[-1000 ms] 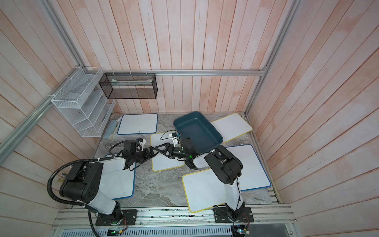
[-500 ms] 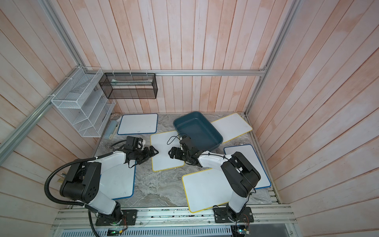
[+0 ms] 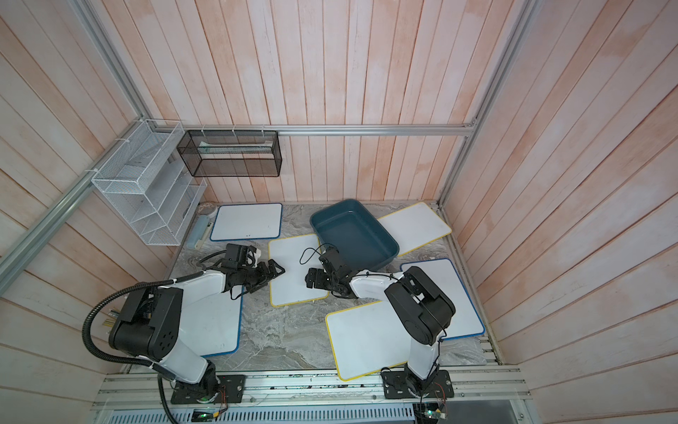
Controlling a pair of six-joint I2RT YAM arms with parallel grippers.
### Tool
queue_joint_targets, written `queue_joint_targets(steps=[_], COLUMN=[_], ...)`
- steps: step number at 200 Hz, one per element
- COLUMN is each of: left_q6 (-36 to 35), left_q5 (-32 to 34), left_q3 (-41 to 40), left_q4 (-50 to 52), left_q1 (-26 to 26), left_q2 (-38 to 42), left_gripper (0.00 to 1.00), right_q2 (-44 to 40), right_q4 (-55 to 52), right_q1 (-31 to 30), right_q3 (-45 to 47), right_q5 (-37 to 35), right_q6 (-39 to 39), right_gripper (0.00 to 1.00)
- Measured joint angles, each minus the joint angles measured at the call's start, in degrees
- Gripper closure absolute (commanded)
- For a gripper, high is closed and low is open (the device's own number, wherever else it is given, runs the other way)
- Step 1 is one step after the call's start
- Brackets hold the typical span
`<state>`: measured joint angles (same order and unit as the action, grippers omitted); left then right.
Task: Put the whiteboard into the storage box
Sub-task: Pick up the whiteboard at the center of the board.
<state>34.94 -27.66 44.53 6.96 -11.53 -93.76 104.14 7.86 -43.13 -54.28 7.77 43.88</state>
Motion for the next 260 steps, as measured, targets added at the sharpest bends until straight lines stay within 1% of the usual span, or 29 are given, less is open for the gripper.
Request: queue_joint_targets(steps=[51,92,134,194,260], left_q6=[0.13,0.46,1.84,5.51,8.41], left_q5=[-2.05,-0.74,-0.20,-0.68,-3.72], left_q3=[-2.29,-3.78,-3.91,-3.93,-3.69], left_q4=[-4.00,-4.61,-1.49,5.18,10.64], left_q1=[1.14,1.84,2.01,2.34,2.34], left_q2=[0.37,2.64,4.33,6.84,7.74], left_gripper=[0.00,0.01,0.00,0.00,0.00], right_q2=[0.09,1.22,1.55,3.30,4.68], right_q4=[12.55,16.87,18.36,24.13,27.50], right_q1=[2.21,2.64,2.64,2.82,3.23], right_q3=[5.09,5.55,5.97,6.78,6.78], right_q5=[5.27,8.09,10.14,11.43,11.78], right_q6=[5.64,9.09,10.38,12.59,13.20], right_gripper=[0.08,0.08,0.08,0.08,0.08])
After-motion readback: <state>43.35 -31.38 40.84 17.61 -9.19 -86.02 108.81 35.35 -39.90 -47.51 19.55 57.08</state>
